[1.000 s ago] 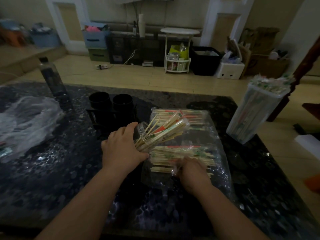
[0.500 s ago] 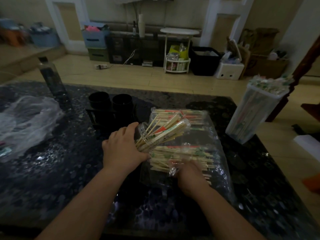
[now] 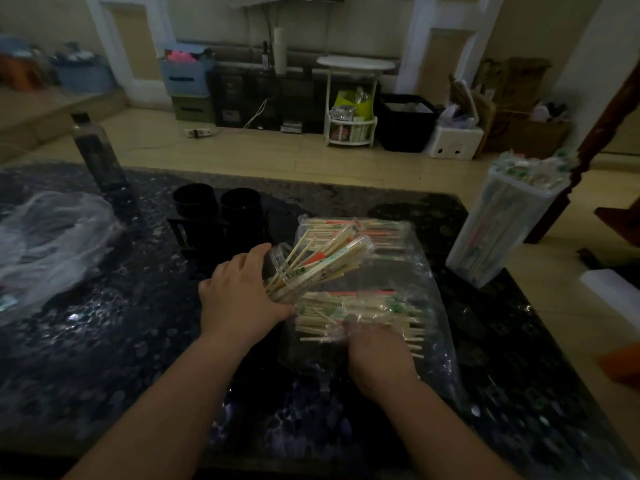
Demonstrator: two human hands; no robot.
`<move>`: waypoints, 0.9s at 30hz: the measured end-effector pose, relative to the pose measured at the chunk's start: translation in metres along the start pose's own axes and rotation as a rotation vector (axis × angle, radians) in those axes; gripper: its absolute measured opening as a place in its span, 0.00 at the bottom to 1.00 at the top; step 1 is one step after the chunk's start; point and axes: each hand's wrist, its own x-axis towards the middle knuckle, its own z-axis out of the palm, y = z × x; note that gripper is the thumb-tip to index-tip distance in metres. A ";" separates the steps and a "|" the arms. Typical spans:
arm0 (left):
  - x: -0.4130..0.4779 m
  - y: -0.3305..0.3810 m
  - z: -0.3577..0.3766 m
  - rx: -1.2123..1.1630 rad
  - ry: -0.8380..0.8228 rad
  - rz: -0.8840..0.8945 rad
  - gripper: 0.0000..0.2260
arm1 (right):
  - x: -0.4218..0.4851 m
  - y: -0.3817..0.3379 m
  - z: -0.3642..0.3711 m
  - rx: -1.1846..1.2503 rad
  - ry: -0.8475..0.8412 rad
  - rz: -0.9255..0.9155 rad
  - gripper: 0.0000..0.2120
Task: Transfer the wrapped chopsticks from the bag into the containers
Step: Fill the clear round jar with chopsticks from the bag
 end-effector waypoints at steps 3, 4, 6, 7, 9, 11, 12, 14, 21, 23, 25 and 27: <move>0.000 -0.001 -0.001 -0.012 -0.004 -0.010 0.46 | 0.001 0.000 -0.014 0.039 -0.083 0.012 0.18; 0.000 -0.002 -0.002 -0.018 -0.006 -0.013 0.47 | 0.002 0.001 -0.018 0.053 -0.085 0.022 0.17; 0.000 -0.003 -0.003 -0.022 -0.010 -0.018 0.47 | 0.002 0.005 -0.026 0.054 -0.084 0.038 0.18; 0.000 -0.003 -0.004 -0.022 -0.011 -0.019 0.47 | 0.001 0.006 -0.029 0.043 -0.079 0.037 0.20; 0.000 -0.003 -0.005 -0.017 -0.008 -0.024 0.47 | 0.001 0.008 -0.038 0.041 -0.056 0.027 0.21; 0.000 -0.004 -0.005 -0.014 0.001 -0.030 0.46 | 0.000 0.008 -0.046 0.037 -0.069 -0.007 0.19; 0.000 -0.004 -0.005 -0.016 0.006 -0.032 0.46 | -0.001 0.007 -0.050 0.037 -0.082 -0.031 0.17; 0.000 -0.005 -0.005 -0.026 0.013 -0.037 0.46 | -0.003 0.006 -0.061 0.040 -0.068 -0.074 0.15; -0.004 -0.004 -0.006 -0.033 0.030 0.012 0.45 | -0.021 -0.001 -0.107 0.044 0.235 -0.159 0.11; -0.004 -0.002 -0.006 -0.026 0.031 0.008 0.46 | -0.023 -0.003 -0.111 0.035 0.330 -0.171 0.13; -0.004 -0.001 -0.005 -0.030 0.021 0.010 0.46 | -0.018 -0.001 -0.106 -0.013 0.493 -0.171 0.16; -0.003 -0.001 -0.005 -0.043 0.015 0.017 0.45 | -0.014 0.002 -0.098 0.004 0.694 -0.147 0.18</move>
